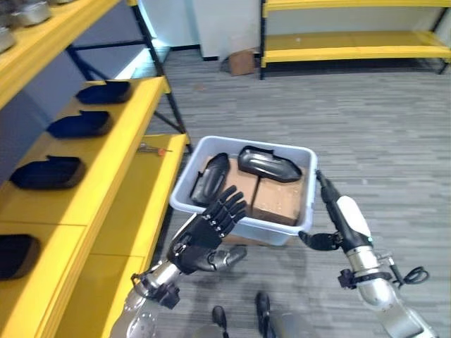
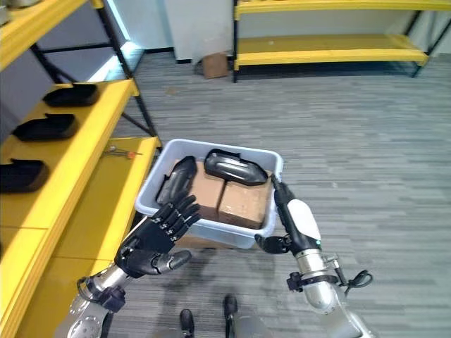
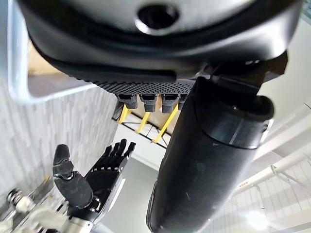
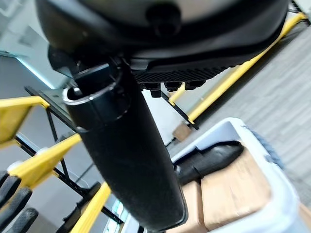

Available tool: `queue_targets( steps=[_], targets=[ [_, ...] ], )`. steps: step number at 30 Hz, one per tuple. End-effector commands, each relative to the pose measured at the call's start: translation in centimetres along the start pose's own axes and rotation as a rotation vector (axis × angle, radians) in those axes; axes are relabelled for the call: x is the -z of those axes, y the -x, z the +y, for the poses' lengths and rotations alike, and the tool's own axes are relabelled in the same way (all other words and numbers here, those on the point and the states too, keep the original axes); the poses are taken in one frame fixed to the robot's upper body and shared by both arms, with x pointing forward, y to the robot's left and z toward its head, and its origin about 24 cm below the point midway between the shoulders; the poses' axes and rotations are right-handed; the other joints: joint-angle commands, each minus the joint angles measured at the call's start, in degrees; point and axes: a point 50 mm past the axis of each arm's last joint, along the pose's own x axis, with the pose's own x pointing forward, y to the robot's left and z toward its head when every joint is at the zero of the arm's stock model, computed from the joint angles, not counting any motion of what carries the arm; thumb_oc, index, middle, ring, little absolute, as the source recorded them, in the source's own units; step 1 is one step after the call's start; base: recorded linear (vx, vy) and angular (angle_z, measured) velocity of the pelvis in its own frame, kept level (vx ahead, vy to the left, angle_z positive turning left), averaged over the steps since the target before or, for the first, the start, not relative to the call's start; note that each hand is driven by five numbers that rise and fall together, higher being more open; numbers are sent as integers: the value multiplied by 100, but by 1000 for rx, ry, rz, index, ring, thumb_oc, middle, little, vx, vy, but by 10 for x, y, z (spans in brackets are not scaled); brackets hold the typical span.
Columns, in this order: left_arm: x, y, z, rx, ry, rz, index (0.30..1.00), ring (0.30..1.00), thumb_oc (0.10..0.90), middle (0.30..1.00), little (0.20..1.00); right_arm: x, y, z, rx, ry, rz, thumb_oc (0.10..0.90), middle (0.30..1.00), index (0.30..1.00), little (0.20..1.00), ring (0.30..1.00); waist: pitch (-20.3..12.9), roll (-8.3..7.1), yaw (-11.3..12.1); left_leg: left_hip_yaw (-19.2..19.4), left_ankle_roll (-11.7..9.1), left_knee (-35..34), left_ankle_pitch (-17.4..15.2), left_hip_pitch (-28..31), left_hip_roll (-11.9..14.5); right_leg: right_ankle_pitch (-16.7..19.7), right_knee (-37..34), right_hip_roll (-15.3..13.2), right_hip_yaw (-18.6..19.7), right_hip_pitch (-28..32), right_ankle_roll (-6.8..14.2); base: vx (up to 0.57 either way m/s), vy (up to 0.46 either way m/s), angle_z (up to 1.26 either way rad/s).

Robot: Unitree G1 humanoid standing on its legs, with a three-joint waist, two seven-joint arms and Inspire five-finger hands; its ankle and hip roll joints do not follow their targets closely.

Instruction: Move parts from the plastic box to the shelf.

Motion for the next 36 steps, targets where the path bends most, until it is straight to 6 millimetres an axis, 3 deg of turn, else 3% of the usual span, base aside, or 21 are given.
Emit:
queue_targets(
  steps=[1, 8, 14, 19, 22, 25, 26, 28, 29, 31, 36],
  targets=[
    [-26, -8, -7, 109, -98, -120, 1000, 1000, 900, 1000, 1000, -41, -32, -19, 83, -76, -223, 900, 1000, 1000, 1000, 1000, -142, -56, 298, -267, -196, -466, 289, 201, -80, 646, -1690, -88, 29, 1069, 443, 110, 74, 2],
    [-31, -17, -2, 128, -132, -102, 1000, 1000, 900, 1000, 1000, -50, -38, -10, -4, -42, -263, 900, 1000, 1000, 1000, 1000, -200, -27, 331, -65, -62, -296, 99, 305, -131, 518, -1479, -293, -256, 1136, 479, 179, 183, -11],
    [-25, -11, -2, 114, -105, -60, 1000, 1000, 900, 1000, 1000, -53, -44, -8, -35, -84, -238, 900, 1000, 1000, 1000, 1000, -285, -52, 478, -50, 121, -472, -34, 596, -273, 409, -1226, -375, -447, 1146, 550, 162, 175, -2],
    [-24, -6, 0, 132, -108, -26, 1000, 1000, 900, 1000, 1000, -49, -51, -4, -48, -185, -177, 900, 1000, 1000, 1000, 1000, -231, -117, 626, -107, 390, -435, -141, 587, -459, 247, -253, -279, -550, 874, 573, 102, 172, 18],
    [-23, -10, -1, 156, -97, -17, 1000, 1000, 900, 1000, 1000, -47, -58, 4, -91, -306, -151, 900, 1000, 1000, 1000, 1000, -69, -141, 734, -218, 583, -248, -215, 490, -584, 500, 1106, -276, -583, 266, 731, 36, 173, 8],
    [-21, -14, -2, 153, -82, -8, 1000, 1000, 900, 1000, 1000, -45, -65, 12, -88, -345, -130, 900, 1000, 1000, 1000, 1000, 79, -160, 865, -287, 651, -157, -267, 508, -629, 771, 1736, -443, -609, -85, 885, 66, 102, 8],
    [-21, -15, -3, 152, -79, -7, 1000, 1000, 900, 1000, 1000, -44, -67, 12, -82, -342, -122, 900, 1000, 1000, 1000, 1000, 98, -161, 881, -291, 647, -154, -271, 517, -629, 795, 1724, -464, -603, -96, 888, 78, -67, -5],
    [-26, -24, -1, 156, -82, -13, 1000, 1000, 900, 1000, 1000, -48, -87, 9, -50, -342, -132, 900, 1000, 1000, 1000, 1000, 192, -212, 998, -274, 533, -150, -293, 498, -542, 938, 269, -727, -591, 45, 884, 28, -189, -11],
    [-28, -28, 0, 162, -94, -20, 1000, 1000, 900, 1000, 1000, -55, -95, 9, -48, -338, -149, 900, 1000, 1000, 1000, 1000, 263, -246, 997, -274, 502, -188, -324, 545, -481, 1322, -219, -868, -541, -9, 960, -15, -153, -12],
    [-27, -33, -2, 167, -99, -34, 1000, 1000, 900, 1000, 1000, -64, -102, 12, -69, -350, -161, 900, 1000, 1000, 1000, 1000, 310, -271, 1021, -214, 442, -307, -321, 657, -327, 1433, -708, -941, -560, 32, 1045, 57, -155, -9],
    [-25, -41, -7, 167, -90, -53, 1000, 1000, 900, 1000, 1000, -68, -104, 15, -128, -325, -162, 900, 1000, 1000, 1000, 1000, 205, -278, 1131, -222, 302, -408, -152, 578, -210, 1119, -1159, -863, -799, 446, 985, 79, -98, 16]
  ],
)
